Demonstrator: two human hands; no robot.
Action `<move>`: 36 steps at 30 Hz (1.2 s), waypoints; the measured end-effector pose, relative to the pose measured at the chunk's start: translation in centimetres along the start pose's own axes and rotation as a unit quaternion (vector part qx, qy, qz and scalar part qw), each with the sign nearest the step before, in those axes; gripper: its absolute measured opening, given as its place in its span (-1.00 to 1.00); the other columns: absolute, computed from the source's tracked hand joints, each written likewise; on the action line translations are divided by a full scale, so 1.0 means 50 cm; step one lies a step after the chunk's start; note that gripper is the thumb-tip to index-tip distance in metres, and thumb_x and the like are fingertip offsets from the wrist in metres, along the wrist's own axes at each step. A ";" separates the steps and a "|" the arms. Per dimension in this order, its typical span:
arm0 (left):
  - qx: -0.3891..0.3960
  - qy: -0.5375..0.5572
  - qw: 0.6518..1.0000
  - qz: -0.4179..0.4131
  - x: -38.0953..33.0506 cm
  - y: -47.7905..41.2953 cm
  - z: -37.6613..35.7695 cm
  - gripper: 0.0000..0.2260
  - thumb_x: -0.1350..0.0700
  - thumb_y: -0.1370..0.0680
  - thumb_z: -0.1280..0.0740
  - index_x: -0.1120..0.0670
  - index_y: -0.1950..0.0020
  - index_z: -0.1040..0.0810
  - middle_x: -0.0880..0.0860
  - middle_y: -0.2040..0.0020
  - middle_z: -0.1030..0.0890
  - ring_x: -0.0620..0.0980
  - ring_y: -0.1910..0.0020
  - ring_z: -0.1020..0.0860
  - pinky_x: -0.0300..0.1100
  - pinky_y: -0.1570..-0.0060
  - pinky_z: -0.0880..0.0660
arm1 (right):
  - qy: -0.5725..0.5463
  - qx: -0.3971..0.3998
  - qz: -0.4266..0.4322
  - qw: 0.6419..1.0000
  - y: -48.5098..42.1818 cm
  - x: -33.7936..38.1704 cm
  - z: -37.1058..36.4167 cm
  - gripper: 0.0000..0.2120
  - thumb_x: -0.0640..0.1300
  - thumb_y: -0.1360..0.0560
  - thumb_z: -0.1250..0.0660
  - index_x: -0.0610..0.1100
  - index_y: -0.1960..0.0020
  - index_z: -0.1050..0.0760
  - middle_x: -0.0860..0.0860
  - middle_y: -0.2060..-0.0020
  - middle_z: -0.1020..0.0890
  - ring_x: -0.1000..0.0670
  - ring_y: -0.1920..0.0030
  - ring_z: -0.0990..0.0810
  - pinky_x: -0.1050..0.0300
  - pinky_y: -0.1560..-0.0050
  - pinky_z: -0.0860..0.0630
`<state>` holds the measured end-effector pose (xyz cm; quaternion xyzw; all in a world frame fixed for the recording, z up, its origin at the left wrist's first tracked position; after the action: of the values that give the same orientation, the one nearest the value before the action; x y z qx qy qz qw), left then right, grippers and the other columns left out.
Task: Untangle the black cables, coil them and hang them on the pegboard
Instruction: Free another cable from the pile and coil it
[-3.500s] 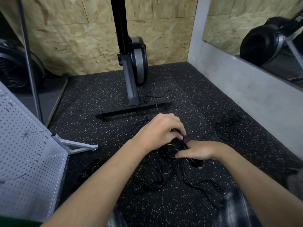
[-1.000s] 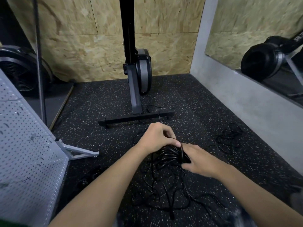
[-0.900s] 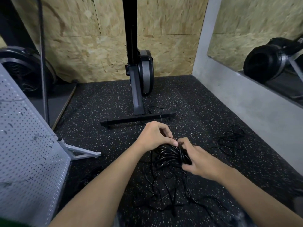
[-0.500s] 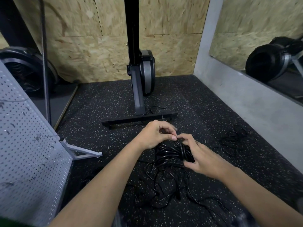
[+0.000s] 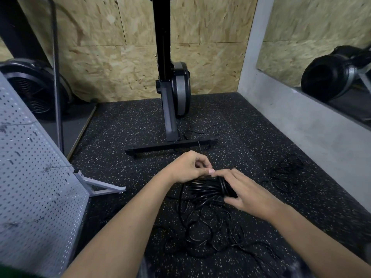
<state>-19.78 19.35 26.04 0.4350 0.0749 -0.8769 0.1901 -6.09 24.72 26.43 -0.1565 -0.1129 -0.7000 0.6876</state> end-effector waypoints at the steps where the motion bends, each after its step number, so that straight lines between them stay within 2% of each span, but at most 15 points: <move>1: 0.003 0.024 1.000 0.010 0.011 0.000 -0.003 -0.88 -0.02 -0.55 -0.53 0.01 0.09 -0.70 -0.03 0.21 -0.72 -0.13 0.24 -0.64 -0.16 0.06 -0.58 | -0.003 -0.003 0.010 1.000 -0.001 0.006 0.001 -0.39 -0.07 -0.58 -0.44 0.15 -0.51 -0.22 0.38 -0.14 -0.33 0.27 -0.19 -0.35 0.21 -0.23 -0.43; 5: -0.019 0.100 0.993 0.051 0.046 0.005 0.006 -0.75 -0.07 -0.45 -0.61 0.10 0.09 -0.73 0.02 0.23 -0.69 -0.09 0.25 -0.60 -0.14 0.12 -0.54 | -0.026 -0.016 0.012 0.999 -0.003 0.008 0.001 -0.47 -0.10 -0.57 -0.45 0.12 -0.45 -0.33 0.45 -0.11 -0.34 0.33 -0.18 -0.36 0.35 -0.15 -0.36; 9: -0.029 0.175 0.981 0.071 0.054 0.022 0.021 -0.76 -0.10 -0.46 -0.58 0.06 0.06 -0.77 0.02 0.19 -0.70 -0.07 0.18 -0.63 -0.16 0.02 -0.55 | -0.141 -0.053 -0.014 0.989 0.003 -0.016 0.010 -0.46 -0.16 -0.53 -0.49 0.20 -0.40 -0.40 0.27 -0.17 -0.52 0.19 -0.21 -0.52 0.21 -0.21 -0.47; 12: 0.001 0.309 0.941 0.137 0.081 0.033 -0.010 -0.82 0.01 -0.60 -0.44 0.09 0.03 -0.76 0.09 0.10 -0.70 0.03 0.09 -0.64 0.04 -0.15 -0.58 | -0.225 -0.093 -0.034 0.969 0.009 -0.027 0.033 -0.48 -0.26 -0.50 -0.48 0.18 -0.31 -0.47 0.14 -0.03 -0.64 0.10 0.01 -0.63 0.25 0.01 -0.54; 14: 0.041 0.343 0.922 0.178 0.094 0.044 -0.045 -0.75 0.07 -0.70 -0.27 0.16 -0.05 -0.70 0.10 0.09 -0.68 0.01 0.10 -0.66 0.03 -0.13 -0.61 | -0.246 -0.132 -0.047 0.959 0.011 -0.034 0.056 -0.50 -0.26 -0.50 -0.48 0.21 -0.27 -0.47 0.07 0.08 -0.67 0.08 0.22 -0.61 0.21 0.21 -0.52; 16: 0.086 0.336 0.918 0.192 0.097 0.050 -0.077 -0.61 -0.03 -0.76 -0.12 0.17 -0.16 -0.66 0.07 0.13 -0.66 0.04 0.07 -0.69 -0.08 -0.05 -0.60 | -0.269 -0.175 -0.077 0.944 0.015 -0.059 0.073 -0.56 -0.23 -0.50 -0.50 0.19 -0.22 -0.47 0.05 0.09 -0.69 0.01 0.21 -0.63 0.09 0.16 -0.54; 18: 0.089 0.329 0.917 0.206 0.106 0.048 -0.092 -0.54 -0.09 -0.77 -0.05 0.15 -0.19 -0.67 0.04 0.18 -0.62 0.06 0.05 -0.70 -0.10 -0.04 -0.58 | -0.283 -0.209 -0.112 0.929 0.019 -0.087 0.085 -0.62 -0.20 -0.51 -0.50 0.15 -0.18 -0.47 0.11 0.06 -0.69 0.06 0.11 -0.65 0.13 0.09 -0.54; 21: 0.054 0.205 0.960 0.184 0.111 0.035 -0.092 -0.63 -0.04 -0.77 -0.08 0.08 -0.21 -0.65 0.03 0.27 -0.52 0.01 0.24 -0.65 0.04 0.01 -0.61 | -0.265 -0.235 -0.160 0.921 0.026 -0.118 0.092 -0.63 -0.16 -0.51 -0.49 0.15 -0.17 -0.45 0.17 0.05 -0.69 0.19 0.14 -0.64 0.20 0.14 -0.49; 23: 0.051 0.052 0.986 0.149 0.088 0.029 -0.106 -0.68 0.01 -0.77 -0.09 0.03 -0.23 -0.64 -0.01 0.31 -0.49 -0.06 0.38 -0.52 -0.06 0.18 -0.59 | -0.248 -0.251 -0.187 0.917 0.030 -0.128 0.091 -0.64 -0.15 -0.50 -0.49 0.12 -0.19 -0.46 0.14 0.06 -0.69 0.25 0.26 -0.60 0.24 0.18 -0.44; 25: 0.050 -0.073 0.988 0.123 0.056 0.023 -0.128 -0.69 0.07 -0.76 -0.11 0.02 -0.28 -0.65 0.01 0.09 -0.64 -0.06 0.29 -0.55 -0.22 0.26 -0.48 | -0.238 -0.283 -0.221 0.902 0.037 -0.142 0.093 -0.67 -0.12 -0.49 -0.49 0.11 -0.19 -0.52 0.12 0.13 -0.70 0.22 0.27 -0.61 0.24 0.21 -0.45; 27: 0.050 -0.139 0.984 0.099 0.031 0.017 -0.151 -0.70 0.08 -0.74 -0.14 0.07 -0.27 -0.64 0.13 -0.15 -0.66 0.11 0.08 -0.64 -0.21 0.13 -0.51 | -0.233 -0.317 -0.254 0.884 0.047 -0.158 0.098 -0.64 -0.10 -0.47 -0.51 0.10 -0.23 -0.58 0.14 0.22 -0.70 0.19 0.28 -0.62 0.34 0.24 -0.47; 29: 0.035 -0.169 0.983 0.060 -0.007 0.018 -0.156 -0.72 0.02 -0.72 -0.17 0.13 -0.13 -0.62 0.22 -0.09 -0.66 0.22 0.07 -0.64 -0.06 0.04 -0.58 | -0.214 -0.320 -0.268 0.883 0.048 -0.170 0.100 -0.53 -0.11 -0.46 -0.53 0.04 -0.35 -0.59 0.16 0.25 -0.69 0.23 0.40 -0.58 0.42 0.27 -0.45; 31: -0.002 -0.210 0.978 0.006 -0.052 0.020 -0.132 -0.74 -0.02 -0.70 -0.20 0.10 -0.01 -0.60 0.15 0.09 -0.67 0.12 0.21 -0.62 -0.01 0.12 -0.59 | -0.174 -0.302 -0.266 0.899 0.041 -0.182 0.098 -0.46 -0.15 -0.44 -0.56 -0.04 -0.40 -0.57 0.18 0.21 -0.66 0.28 0.33 -0.59 0.43 0.12 -0.47; 33: -0.048 -0.265 0.961 -0.062 -0.099 0.026 -0.095 -0.76 0.00 -0.69 -0.22 0.08 0.03 -0.60 0.05 0.17 -0.66 0.02 0.29 -0.59 -0.03 0.20 -0.58 | -0.130 -0.274 -0.260 0.917 0.030 -0.193 0.093 -0.43 -0.14 -0.42 -0.58 -0.02 -0.41 -0.57 0.14 0.13 -0.67 0.16 0.17 -0.65 0.28 -0.07 -0.55; 36: -0.091 -0.289 0.942 -0.145 -0.133 0.032 -0.056 -0.78 0.02 -0.71 -0.26 0.11 -0.10 -0.64 0.03 0.01 -0.66 0.02 0.10 -0.60 -0.04 0.05 -0.57 | -0.065 -0.199 -0.246 0.947 0.006 -0.190 0.061 -0.37 -0.13 -0.42 -0.58 0.09 -0.45 -0.52 0.03 0.04 -0.66 0.01 0.09 -0.65 -0.04 -0.06 -0.64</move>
<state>-13.40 20.50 29.65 0.1281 0.1584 -0.9725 0.1131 -5.54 34.64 25.68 -0.3024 -0.0506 -0.8437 0.4406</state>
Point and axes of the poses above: each hand's wrist, its own y-axis away from the middle knuckle, its own z-axis out of the back of the hand, x = y × z, the point moved 10 cm from there along -y, towards the middle knuckle
